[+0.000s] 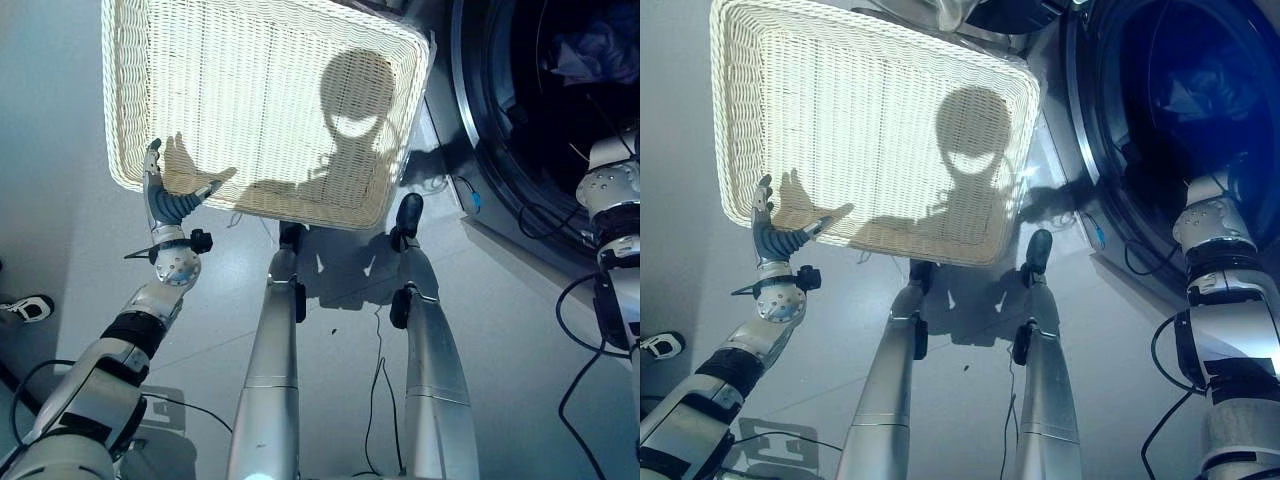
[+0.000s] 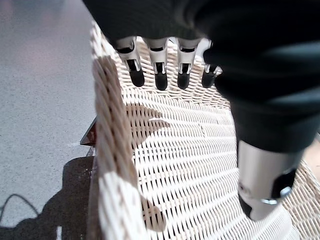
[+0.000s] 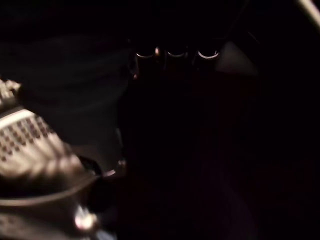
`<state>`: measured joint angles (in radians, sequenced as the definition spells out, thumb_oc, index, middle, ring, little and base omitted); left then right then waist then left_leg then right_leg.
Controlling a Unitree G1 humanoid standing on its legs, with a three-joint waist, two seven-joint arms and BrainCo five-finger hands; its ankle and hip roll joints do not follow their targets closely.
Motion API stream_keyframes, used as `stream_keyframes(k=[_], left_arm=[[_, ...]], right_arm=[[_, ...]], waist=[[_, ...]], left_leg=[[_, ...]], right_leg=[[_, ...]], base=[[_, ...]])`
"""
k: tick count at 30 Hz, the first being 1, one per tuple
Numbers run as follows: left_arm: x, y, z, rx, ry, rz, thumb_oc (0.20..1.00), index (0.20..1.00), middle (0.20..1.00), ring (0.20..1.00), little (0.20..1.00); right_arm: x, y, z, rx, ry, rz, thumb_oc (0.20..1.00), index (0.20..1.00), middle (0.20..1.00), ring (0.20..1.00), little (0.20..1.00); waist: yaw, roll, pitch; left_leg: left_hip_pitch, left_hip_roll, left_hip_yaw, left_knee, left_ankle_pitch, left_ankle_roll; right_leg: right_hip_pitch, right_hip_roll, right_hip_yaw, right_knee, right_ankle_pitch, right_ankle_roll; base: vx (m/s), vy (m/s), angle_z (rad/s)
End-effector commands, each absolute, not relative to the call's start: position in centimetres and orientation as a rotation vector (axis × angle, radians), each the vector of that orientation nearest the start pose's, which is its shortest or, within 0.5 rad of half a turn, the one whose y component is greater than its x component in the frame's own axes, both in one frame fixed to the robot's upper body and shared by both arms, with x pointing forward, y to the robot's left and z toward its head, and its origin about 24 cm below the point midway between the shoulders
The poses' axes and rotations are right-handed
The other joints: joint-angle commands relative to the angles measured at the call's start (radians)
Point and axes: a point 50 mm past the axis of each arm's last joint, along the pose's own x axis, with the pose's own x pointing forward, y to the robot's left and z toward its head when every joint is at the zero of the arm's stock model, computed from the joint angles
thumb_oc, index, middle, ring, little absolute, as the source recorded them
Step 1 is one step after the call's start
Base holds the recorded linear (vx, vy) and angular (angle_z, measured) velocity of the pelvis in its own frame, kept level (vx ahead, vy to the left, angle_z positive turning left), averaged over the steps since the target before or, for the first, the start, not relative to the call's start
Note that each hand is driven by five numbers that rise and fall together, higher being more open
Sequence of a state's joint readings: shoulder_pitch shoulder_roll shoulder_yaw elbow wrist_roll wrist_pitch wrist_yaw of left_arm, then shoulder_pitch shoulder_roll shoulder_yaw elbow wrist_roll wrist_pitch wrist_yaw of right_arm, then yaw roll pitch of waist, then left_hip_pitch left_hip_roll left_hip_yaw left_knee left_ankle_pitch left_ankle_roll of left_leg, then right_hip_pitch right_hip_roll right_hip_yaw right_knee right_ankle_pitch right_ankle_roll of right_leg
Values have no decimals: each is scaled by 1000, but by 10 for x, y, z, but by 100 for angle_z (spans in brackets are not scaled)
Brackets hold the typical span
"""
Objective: Put the clothes into the washing machine.
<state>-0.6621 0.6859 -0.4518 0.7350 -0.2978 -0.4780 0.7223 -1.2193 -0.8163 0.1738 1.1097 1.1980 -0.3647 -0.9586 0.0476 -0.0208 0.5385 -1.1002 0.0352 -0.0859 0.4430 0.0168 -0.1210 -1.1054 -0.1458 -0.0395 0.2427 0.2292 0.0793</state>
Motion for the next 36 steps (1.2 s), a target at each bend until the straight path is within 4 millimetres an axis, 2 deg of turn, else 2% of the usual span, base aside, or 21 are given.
stream_keyframes(k=[1,2,3,5,6,8,9,12,16,18,21,24,27,28,29,31,32,33,36], left_arm=[[341,273,141,395,-456,565,1000,1000,1000,1000,1000],[341,272,141,394,-456,565,1000,1000,1000,1000,1000],[343,271,143,396,-457,557,1000,1000,1000,1000,1000],[343,271,144,398,-458,556,1000,1000,1000,1000,1000],[344,270,147,398,-463,547,1000,1000,1000,1000,1000],[346,266,148,396,-470,534,1000,1000,1000,1000,1000],[346,262,148,394,-478,521,1000,1000,1000,1000,1000],[347,260,150,388,-485,511,1000,1000,1000,1000,1000],[348,256,153,377,-498,499,1000,1000,1000,1000,1000],[349,255,154,373,-502,497,1000,1000,1000,1000,1000],[350,251,152,364,-504,498,1000,1000,1000,1000,1000],[350,245,148,358,-503,500,1000,1000,1000,1000,1000],[350,244,147,357,-502,500,1000,1000,1000,1000,1000],[348,239,141,354,-502,504,1000,1000,1000,1000,1000],[348,239,141,355,-502,503,1000,1000,1000,1000,1000],[350,234,142,351,-508,502,1000,1000,1000,1000,1000],[350,234,142,351,-508,502,1000,1000,1000,1000,1000],[351,230,142,352,-511,502,1000,1000,1000,1000,1000],[351,226,141,349,-514,505,1000,1000,1000,1000,1000]], right_arm=[[260,-446,332,435,-552,-1419,1000,1000,1000,1000,1000],[261,-446,332,429,-545,-1419,1000,1000,1000,1000,1000],[266,-445,327,307,-477,-1447,1000,1000,1000,1000,1000],[267,-444,327,284,-458,-1445,1000,1000,1000,1000,1000],[273,-440,325,11,-345,-1497,1000,1000,1000,1000,1000],[278,-430,336,-295,-304,-1531,1000,1000,1000,1000,1000],[284,-416,350,-492,-317,-1538,1000,1000,1000,1000,1000],[292,-398,368,-704,-361,-1526,1000,1000,1000,1000,1000],[304,-361,387,-924,-541,-1483,1000,1000,1000,1000,1000],[312,-340,387,-1004,-652,-1431,1000,1000,1000,1000,1000],[317,-324,382,-1047,-740,-1381,1000,1000,1000,1000,1000],[325,-304,365,-1054,-830,-1287,1000,1000,1000,1000,1000],[327,-298,355,-1057,-849,-1253,1000,1000,1000,1000,1000],[331,-288,329,-1031,-861,-1158,1000,1000,1000,1000,1000],[330,-287,327,-1032,-859,-1154,1000,1000,1000,1000,1000],[333,-278,307,-1021,-848,-1068,1000,1000,1000,1000,1000],[333,-278,307,-1021,-848,-1068,1000,1000,1000,1000,1000],[335,-272,293,-1009,-828,-1003,1000,1000,1000,1000,1000],[337,-262,276,-997,-812,-925,1000,1000,1000,1000,1000]], waist=[[-23,2,-18],[-23,3,-18],[-19,6,-18],[-18,6,-18],[-16,6,-18],[-13,11,-18],[-10,13,-18],[-9,18,-18],[-13,23,-18],[-16,24,-18],[-20,25,-18],[-28,25,-18],[-32,24,-18],[-44,22,-18],[-43,21,-18],[-52,20,-18],[-52,20,-18],[-58,20,-18],[-64,18,-18]], left_leg=[[111,-93,19,-149,39,79],[110,-93,19,-148,38,79],[108,-95,19,-149,38,81],[107,-94,20,-148,39,81],[104,-95,23,-148,41,80],[98,-98,22,-148,43,84],[89,-98,22,-145,44,86],[84,-99,24,-146,44,88],[70,-99,31,-146,42,94],[60,-100,33,-143,40,96],[51,-101,35,-136,34,97],[45,-102,40,-132,28,99],[43,-101,43,-129,26,100],[43,-101,51,-127,25,101],[44,-101,52,-127,24,102],[46,-101,58,-128,23,104],[46,-101,58,-128,23,104],[47,-102,61,-127,22,103],[51,-103,65,-126,23,103]], right_leg=[[71,136,-114,72,-106,21],[70,136,-114,72,-106,21],[69,136,-114,70,-105,22],[69,136,-115,70,-104,22],[67,134,-119,69,-101,24],[65,131,-122,65,-98,25],[56,128,-125,70,-99,25],[50,126,-127,74,-103,24],[35,123,-131,80,-110,26],[27,120,-133,82,-114,28],[16,119,-133,88,-119,29],[7,120,-130,94,-126,30],[4,122,-128,98,-129,30],[2,126,-123,104,-131,31],[2,126,-123,104,-131,31],[0,127,-120,106,-133,32],[0,127,-120,106,-133,32],[-2,127,-116,107,-132,33],[-1,129,-112,109,-130,34]], base=[[0,0,0],[0,0,0],[0,0,0],[0,0,0],[0,0,0],[0,0,0],[0,0,0],[0,0,0],[0,0,0],[0,0,0],[0,0,0],[0,0,0],[0,0,0],[-10,18,3],[-11,20,5],[0,0,0],[0,0,0],[0,0,0],[-6,11,-1]])
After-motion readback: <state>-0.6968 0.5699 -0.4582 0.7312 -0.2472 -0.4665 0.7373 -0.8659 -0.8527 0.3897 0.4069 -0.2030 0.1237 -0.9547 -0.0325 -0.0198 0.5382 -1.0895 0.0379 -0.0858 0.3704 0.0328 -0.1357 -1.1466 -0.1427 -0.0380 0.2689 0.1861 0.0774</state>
